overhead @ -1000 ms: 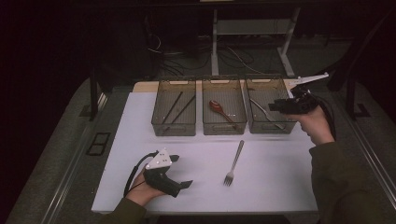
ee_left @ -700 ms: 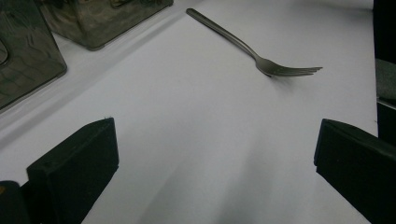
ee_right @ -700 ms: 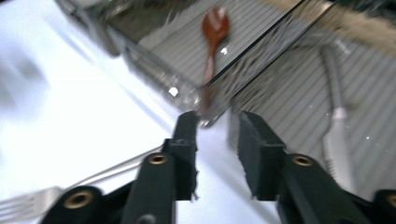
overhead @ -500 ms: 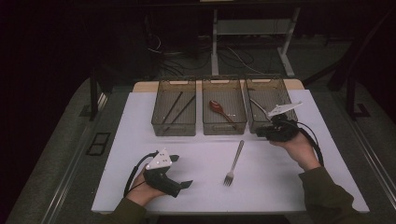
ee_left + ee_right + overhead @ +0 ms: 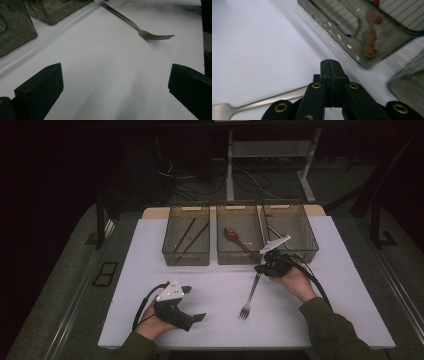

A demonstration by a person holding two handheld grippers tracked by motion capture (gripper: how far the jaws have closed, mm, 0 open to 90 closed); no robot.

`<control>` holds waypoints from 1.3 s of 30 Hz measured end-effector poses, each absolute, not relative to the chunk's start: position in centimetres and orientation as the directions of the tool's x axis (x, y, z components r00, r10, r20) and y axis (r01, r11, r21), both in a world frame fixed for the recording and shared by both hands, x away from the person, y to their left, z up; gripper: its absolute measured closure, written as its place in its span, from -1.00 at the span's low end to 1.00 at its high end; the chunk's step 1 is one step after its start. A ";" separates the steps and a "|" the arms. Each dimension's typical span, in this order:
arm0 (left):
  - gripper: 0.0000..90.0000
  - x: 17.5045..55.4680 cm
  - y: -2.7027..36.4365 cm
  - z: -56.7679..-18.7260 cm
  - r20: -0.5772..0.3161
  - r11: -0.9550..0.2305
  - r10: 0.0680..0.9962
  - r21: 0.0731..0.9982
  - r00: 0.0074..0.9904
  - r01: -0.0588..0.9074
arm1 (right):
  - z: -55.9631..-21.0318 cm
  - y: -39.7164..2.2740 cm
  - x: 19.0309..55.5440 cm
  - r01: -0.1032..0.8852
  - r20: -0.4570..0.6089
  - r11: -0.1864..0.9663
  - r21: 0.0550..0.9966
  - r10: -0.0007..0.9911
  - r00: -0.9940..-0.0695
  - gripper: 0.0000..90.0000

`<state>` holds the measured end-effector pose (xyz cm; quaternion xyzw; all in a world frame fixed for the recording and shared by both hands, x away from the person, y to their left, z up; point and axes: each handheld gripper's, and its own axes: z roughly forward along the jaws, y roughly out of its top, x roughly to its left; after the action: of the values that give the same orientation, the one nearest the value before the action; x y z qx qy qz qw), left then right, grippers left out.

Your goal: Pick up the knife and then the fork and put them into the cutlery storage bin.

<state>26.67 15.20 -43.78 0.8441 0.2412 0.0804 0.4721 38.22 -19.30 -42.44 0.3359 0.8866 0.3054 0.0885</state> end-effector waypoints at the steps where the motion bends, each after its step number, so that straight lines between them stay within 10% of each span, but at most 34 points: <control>1: -1.00 26.7 15.2 -43.8 -0.092 -0.438 0.483 0.836 0.871 0.332 | -42.6 -19.1 38.3 0.542 0.051 0.592 0.597 0.646 -0.762 1.00; 39: -1.00 26.6 15.0 -43.8 -0.088 -0.447 0.474 0.833 0.876 0.326 | -42.9 -23.7 33.4 0.577 0.053 0.687 0.443 0.622 -0.781 1.00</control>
<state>26.58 15.01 -43.77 0.8470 0.2361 0.0789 0.4696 33.41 -23.70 -42.89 0.3268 0.9169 0.2233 0.0506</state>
